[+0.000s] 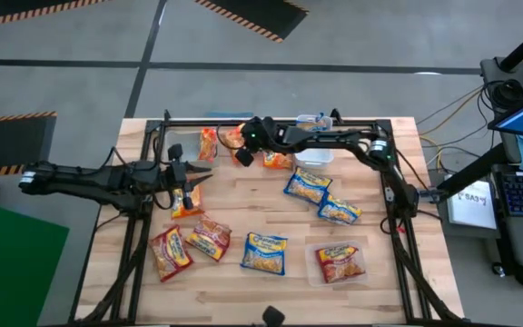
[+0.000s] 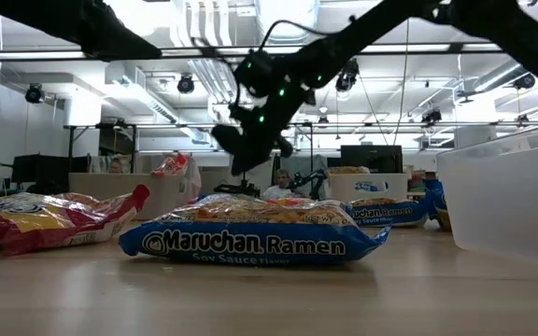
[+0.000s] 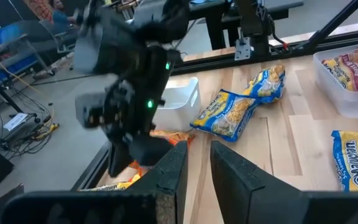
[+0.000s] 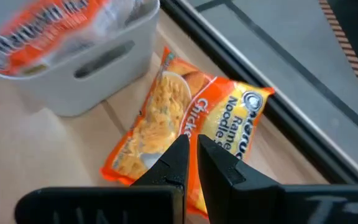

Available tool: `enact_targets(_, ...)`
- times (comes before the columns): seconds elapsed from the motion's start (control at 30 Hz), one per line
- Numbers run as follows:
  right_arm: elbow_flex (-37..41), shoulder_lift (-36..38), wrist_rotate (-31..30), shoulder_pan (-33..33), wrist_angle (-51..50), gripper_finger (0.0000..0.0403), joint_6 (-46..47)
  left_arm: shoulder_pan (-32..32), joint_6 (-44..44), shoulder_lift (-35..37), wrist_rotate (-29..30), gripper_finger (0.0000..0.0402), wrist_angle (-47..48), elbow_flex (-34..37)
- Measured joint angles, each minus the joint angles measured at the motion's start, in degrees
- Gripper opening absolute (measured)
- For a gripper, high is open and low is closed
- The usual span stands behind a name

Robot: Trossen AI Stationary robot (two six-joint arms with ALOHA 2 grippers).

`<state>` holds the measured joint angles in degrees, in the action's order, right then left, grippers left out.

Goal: Sort Maruchan noodles
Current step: Put the orange noodle pack into the gray bin

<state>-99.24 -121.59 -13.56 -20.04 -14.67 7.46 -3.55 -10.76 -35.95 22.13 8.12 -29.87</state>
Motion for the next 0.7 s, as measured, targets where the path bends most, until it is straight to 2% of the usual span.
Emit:
enact_targets(0.23,-2.5,-4.9,0.0,-0.7,-0.3,0.0022,1.9,0.0,-0.1,0.0,0.0,0.0052,0.1,0.0)
enact_targets(0.7,-1.8,-5.8,0.1,-0.7,-0.4,0.0022,2.0,0.0,-0.1,-0.2,0.0,0.0052,0.0,0.0)
